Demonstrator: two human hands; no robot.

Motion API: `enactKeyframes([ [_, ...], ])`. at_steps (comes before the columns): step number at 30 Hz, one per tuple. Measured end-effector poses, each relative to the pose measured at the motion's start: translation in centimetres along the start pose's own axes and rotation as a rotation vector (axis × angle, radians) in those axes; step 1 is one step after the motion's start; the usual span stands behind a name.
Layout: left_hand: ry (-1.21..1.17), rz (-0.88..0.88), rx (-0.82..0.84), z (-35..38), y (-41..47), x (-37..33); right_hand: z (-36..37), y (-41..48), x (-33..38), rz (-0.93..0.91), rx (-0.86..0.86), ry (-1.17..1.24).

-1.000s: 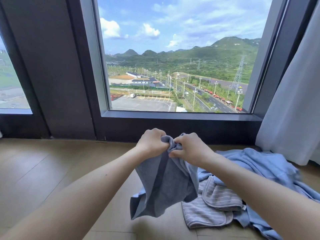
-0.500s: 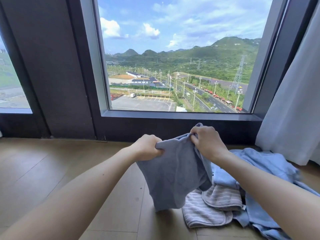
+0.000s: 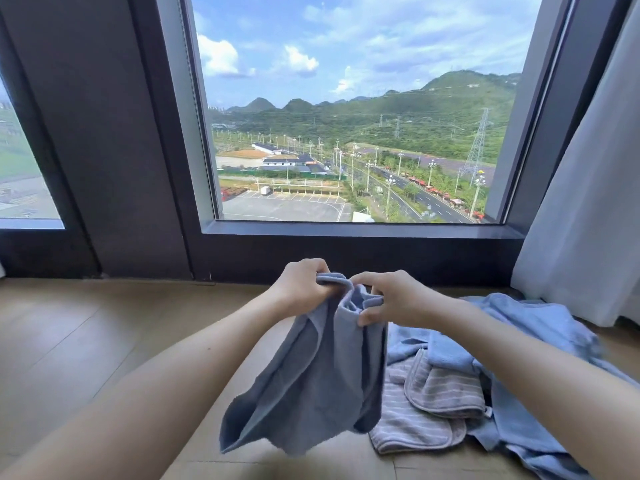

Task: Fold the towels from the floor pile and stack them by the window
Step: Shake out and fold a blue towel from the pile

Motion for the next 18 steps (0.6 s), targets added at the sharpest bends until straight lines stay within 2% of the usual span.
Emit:
enactKeyframes([
  [3, -0.027, -0.032, -0.016, 0.1, 0.0, -0.5, 0.4, 0.0, 0.6, -0.043, 0.016, 0.085],
  [5, -0.071, -0.038, -0.019, 0.1, 0.0, -0.5, 0.4, 0.0, 0.9, -0.029, -0.002, 0.231],
  [8, -0.113, -0.015, -0.004, 0.1, -0.1, -0.8, 0.7, 0.1, 1.6, 0.002, 0.06, 0.407],
  [12, -0.194, -0.003, 0.038, 0.3, -0.2, -0.7, 0.6, 0.4, 1.3, 0.053, -0.036, 0.334],
  [18, -0.568, 0.014, 0.254, -0.1, -0.5, -0.9, -0.3, 0.3, 0.3, 0.07, -0.197, 0.209],
])
Point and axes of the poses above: each hand's wrist, its own y-axis towards the middle knuckle, its own z-axis out of the palm, x = y × z, the point moved 2 cm from there along y, towards the middle knuckle, and after that the axes turned 8 degrees about y, right-handed, at the moved point
